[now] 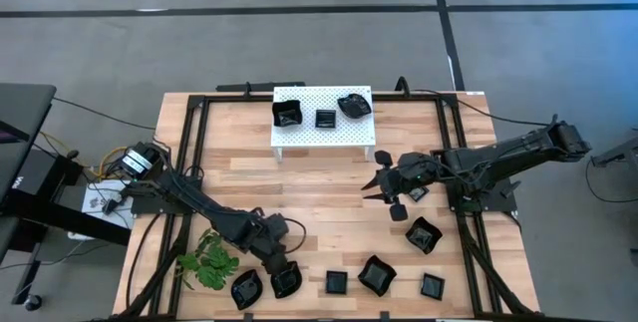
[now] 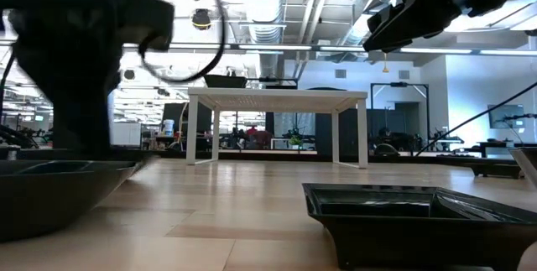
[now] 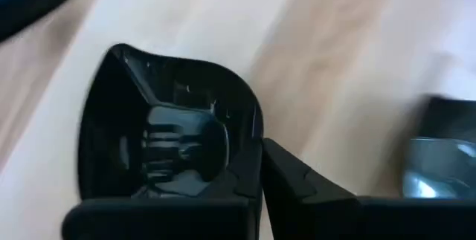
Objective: Pick & Place Mini shaped plates
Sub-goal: Stack the leaf shaped plate on top of the other leaf shaped plates on the shelf
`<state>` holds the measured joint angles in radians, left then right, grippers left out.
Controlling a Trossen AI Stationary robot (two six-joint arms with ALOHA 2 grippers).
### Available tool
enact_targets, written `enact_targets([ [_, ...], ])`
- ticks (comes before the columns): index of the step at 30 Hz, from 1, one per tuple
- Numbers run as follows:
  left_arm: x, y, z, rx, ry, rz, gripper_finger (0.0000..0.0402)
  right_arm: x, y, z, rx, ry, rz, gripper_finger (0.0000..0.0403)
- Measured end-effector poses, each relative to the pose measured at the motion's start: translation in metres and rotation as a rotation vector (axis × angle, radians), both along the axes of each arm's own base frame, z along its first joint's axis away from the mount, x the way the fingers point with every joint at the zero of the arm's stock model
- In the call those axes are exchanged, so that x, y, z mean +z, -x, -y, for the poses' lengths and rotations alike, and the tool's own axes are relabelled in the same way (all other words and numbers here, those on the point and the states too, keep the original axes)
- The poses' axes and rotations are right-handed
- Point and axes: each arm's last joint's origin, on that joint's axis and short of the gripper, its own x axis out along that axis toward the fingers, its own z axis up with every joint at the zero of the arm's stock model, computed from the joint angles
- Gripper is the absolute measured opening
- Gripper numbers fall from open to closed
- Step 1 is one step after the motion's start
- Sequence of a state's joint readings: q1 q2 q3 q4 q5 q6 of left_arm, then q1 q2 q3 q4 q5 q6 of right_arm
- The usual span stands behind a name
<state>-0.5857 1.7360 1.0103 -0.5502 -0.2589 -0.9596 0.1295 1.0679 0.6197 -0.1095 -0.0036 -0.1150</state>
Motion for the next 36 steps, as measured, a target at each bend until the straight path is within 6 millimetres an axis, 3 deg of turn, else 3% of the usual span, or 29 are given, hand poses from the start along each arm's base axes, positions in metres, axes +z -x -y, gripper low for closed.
enact_targets([
  [7, 0.034, -0.033, 0.006, -0.323, -0.065, 0.182, 0.0005, 0.009, -0.005, -0.002, 0.039, 0.042, 0.117, 0.0103],
  [14, 0.041, -0.058, -0.026, -0.531, -0.208, 0.229, 0.0004, -0.001, -0.013, -0.016, 0.205, 0.003, 0.094, 0.0103],
  [21, 0.052, -0.081, -0.045, -0.71, -0.26, 0.401, 0.0004, -0.024, -0.034, -0.024, 0.32, 0.133, 0.09, 0.0103],
  [29, 0.054, -0.089, -0.066, -0.693, -0.298, 0.412, 0.0004, -0.029, -0.061, -0.027, 0.291, 0.095, 0.048, 0.0103],
  [36, 0.054, -0.091, -0.069, -0.683, -0.3, 0.422, 0.0005, -0.041, -0.077, -0.03, 0.302, 0.103, 0.001, 0.0103],
])
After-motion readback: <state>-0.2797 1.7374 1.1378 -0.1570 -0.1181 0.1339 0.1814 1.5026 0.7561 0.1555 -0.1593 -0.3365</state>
